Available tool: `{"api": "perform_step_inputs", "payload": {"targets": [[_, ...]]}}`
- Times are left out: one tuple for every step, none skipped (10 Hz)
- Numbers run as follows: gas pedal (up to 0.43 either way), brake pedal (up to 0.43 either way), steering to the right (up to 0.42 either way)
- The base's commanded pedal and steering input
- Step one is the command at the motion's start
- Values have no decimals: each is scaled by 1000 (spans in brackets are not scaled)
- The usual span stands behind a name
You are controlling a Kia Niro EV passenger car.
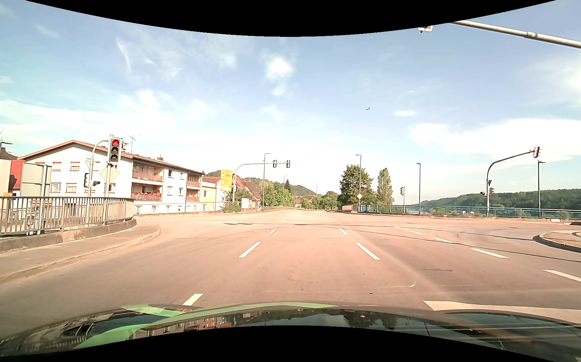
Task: Follow the waypoints while adhering to traffic rules and regulations
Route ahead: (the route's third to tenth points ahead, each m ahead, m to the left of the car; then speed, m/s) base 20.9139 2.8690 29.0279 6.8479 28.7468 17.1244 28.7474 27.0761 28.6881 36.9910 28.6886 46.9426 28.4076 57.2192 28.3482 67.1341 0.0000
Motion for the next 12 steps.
{"api": "perform_step_inputs", "payload": {"targets": [[0, 250, -8], [0, 256, -8], [0, 256, -8], [0, 262, -8], [0, 256, -8], [0, 262, -8], [0, 256, -8], [0, 262, -8], [0, 268, -8], [0, 268, -8], [0, 268, -8], [0, 268, -8]]}}
